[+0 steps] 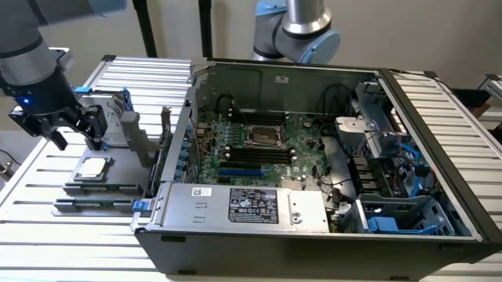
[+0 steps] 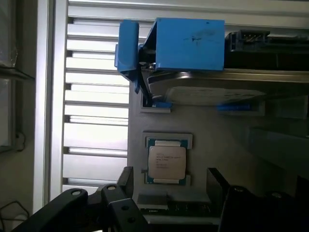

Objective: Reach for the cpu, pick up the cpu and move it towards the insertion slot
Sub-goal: 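Pick up the cpu and move it towards the insertion slot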

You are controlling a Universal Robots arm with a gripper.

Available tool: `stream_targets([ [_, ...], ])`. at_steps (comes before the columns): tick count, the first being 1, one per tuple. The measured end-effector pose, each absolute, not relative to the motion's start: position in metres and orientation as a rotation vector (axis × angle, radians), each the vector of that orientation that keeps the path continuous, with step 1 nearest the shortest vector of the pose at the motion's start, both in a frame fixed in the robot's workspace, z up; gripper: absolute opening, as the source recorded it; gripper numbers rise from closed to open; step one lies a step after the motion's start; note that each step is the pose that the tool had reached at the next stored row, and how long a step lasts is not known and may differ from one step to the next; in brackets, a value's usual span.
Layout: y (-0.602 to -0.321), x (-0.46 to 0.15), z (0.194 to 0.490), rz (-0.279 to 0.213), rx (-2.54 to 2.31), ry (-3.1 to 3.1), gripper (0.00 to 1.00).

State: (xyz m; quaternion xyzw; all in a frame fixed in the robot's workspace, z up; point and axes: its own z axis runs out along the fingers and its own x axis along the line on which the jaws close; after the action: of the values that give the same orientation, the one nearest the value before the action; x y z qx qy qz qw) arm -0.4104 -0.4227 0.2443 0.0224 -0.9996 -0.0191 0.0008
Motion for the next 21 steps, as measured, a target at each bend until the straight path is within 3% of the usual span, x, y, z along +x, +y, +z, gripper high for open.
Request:
stream_targets([
  [21,-0.423,-0.41,0.206,-0.06,0.07,-3.138,0.71],
])
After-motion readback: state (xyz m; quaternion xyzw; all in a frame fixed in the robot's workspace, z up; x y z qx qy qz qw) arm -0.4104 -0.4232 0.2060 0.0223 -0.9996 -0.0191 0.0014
